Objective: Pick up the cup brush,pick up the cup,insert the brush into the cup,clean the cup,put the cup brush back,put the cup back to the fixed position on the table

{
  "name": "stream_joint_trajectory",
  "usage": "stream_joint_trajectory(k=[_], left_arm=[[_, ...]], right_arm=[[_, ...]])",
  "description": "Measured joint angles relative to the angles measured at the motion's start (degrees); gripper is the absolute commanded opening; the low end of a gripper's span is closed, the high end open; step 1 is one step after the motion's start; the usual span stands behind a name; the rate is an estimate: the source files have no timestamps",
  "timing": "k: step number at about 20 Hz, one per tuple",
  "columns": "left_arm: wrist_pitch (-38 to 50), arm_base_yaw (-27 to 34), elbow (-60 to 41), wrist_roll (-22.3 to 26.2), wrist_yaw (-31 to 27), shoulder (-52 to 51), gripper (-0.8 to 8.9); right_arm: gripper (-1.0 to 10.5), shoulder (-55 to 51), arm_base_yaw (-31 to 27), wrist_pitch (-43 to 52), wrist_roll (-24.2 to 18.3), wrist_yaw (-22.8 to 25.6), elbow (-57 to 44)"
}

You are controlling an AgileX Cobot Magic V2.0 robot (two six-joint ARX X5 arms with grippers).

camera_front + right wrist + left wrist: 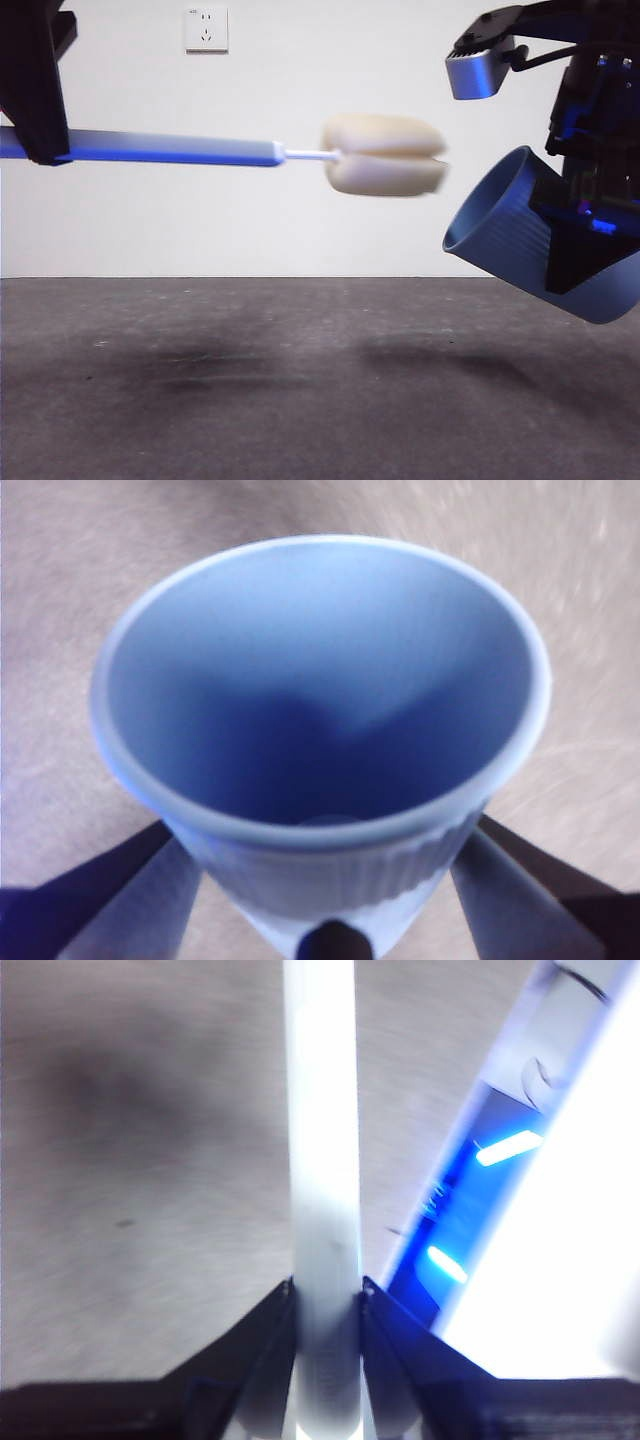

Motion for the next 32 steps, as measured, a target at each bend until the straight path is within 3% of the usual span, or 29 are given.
stream_joint_trajectory(k=[5, 11, 17, 20, 25, 28, 32], left_arm=[[-0.13, -3.76, 0.00, 0.04, -0.04, 3.04, -0.09], [1.57, -6.69, 0.00, -2.47, -0.09, 4.00, -0.09], [6.82, -11.63, 0.00, -7.76, -0.07, 8.50, -0.09], [8.87, -13.18, 0.00, -9.53, -0.66, 10.12, -0.08], [3.19, -12.20, 0.00, -9.01, -6.91, 8.68, -0.08], [-1.22, -9.75, 0.00, -8.17, -7.28, 6.29, -0.09], [-0.92, -9.07, 0.00, -7.52, -5.05, 5.62, -0.09]], right_arm=[[-0.2, 0.00, 4.48, -0.39, -6.27, 6.69, 0.00], [-0.2, 3.04, 10.99, -1.46, -11.43, 10.40, 0.00], [-0.2, 5.38, 17.59, -0.39, -11.89, 10.47, 0.00], [-0.2, 5.42, 18.29, -0.81, -11.52, 11.28, 0.00], [-0.2, 5.42, 16.81, -3.17, -10.97, 13.16, 0.02], [-0.2, 5.42, 15.19, -3.15, -10.05, 13.40, 0.11], [-0.2, 5.42, 15.17, -1.14, -9.90, 13.33, 0.11]])
